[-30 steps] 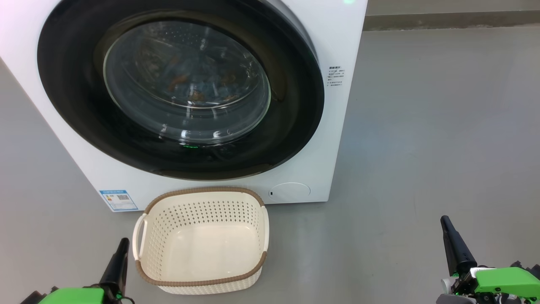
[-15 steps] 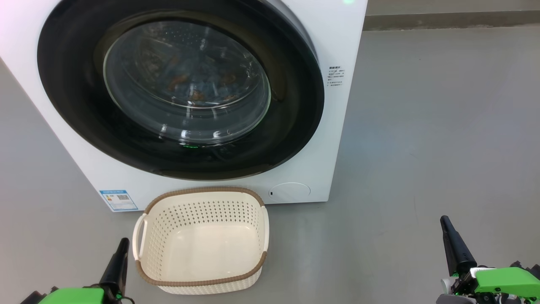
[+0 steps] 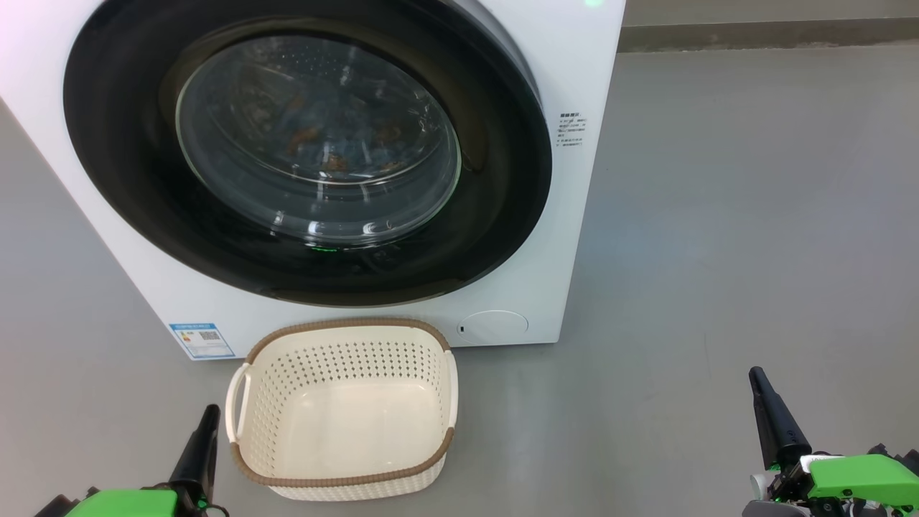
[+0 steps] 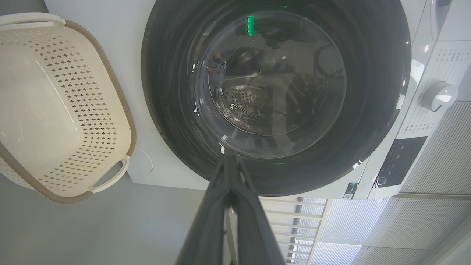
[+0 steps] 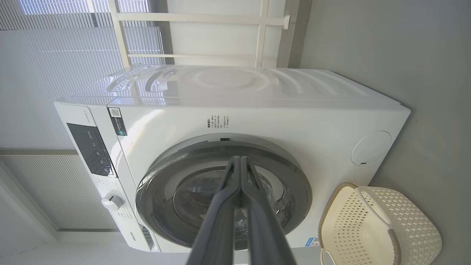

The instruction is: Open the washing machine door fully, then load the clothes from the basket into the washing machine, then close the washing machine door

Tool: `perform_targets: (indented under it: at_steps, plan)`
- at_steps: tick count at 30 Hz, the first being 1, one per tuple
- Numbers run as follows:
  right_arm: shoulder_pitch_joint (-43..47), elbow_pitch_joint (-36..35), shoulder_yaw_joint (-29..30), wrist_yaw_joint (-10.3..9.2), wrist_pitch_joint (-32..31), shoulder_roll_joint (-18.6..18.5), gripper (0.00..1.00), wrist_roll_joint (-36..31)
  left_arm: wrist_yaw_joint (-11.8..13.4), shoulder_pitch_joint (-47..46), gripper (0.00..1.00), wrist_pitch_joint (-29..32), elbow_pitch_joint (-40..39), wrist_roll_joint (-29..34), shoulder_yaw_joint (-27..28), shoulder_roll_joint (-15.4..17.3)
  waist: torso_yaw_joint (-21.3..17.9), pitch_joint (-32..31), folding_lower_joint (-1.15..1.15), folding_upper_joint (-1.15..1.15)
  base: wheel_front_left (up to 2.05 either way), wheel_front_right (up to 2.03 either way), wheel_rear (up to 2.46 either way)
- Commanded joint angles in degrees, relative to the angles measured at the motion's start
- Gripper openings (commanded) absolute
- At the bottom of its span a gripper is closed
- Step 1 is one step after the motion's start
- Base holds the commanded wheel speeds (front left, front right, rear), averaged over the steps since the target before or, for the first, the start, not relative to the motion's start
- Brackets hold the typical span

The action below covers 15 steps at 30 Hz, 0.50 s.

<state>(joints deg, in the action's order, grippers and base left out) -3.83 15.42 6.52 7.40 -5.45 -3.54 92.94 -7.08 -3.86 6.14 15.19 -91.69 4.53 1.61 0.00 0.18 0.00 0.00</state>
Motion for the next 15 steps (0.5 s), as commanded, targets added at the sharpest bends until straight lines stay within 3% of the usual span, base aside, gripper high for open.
perform_targets:
  at_steps: [1,15]
  plan:
    - [-2.26,-1.45,-0.94,0.09,-0.28,-0.03,0.0,0.0,-0.41,-2.33,0.0,0.35,-1.13,-0.48,1.98,1.27,0.0,0.0,0.0,0.0,0.0,0.0,0.0]
    - [-2.28,-1.44,-0.76,0.09,-0.42,0.1,0.0,-0.14,-0.41,-2.33,0.0,0.35,-1.14,-0.49,1.98,1.27,0.0,0.0,0.0,0.0,0.0,0.0,0.0]
